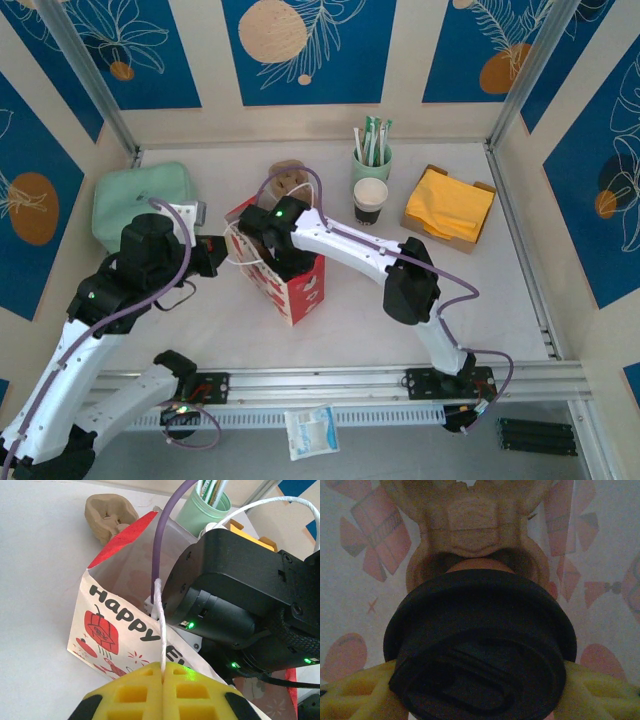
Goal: Pack the takeout coffee
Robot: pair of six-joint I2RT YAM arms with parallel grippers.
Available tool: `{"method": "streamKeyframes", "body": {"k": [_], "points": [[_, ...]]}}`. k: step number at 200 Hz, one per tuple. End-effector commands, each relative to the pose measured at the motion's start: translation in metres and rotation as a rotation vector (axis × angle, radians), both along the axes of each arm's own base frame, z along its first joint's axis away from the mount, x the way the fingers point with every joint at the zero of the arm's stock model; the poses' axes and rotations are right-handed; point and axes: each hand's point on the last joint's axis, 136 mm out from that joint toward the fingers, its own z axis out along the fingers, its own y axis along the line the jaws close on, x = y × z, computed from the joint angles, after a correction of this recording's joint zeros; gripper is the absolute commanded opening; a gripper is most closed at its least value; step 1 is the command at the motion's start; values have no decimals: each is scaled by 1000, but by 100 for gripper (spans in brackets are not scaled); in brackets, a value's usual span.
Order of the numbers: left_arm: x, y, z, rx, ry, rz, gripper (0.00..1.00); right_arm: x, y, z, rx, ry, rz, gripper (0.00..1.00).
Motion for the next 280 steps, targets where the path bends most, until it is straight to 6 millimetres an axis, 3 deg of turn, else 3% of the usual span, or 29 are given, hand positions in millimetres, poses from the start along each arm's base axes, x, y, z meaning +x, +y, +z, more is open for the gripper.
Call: {"method": "streamKeyframes", "body": {"k": [1, 144, 232, 280], "points": [[-2, -1, 1, -21, 5, -3, 0, 2, -1, -1, 10, -7, -24, 59], [-2, -1, 1, -23, 5, -5, 0, 1, -6, -31, -12, 41, -53, 60], [-1, -1, 2, -25, 5, -4, 0, 0, -7, -35, -18, 46, -56, 62], [-1, -2, 2, -26, 4, -5, 0, 1, -5, -26, -6, 32, -54, 65]]}}
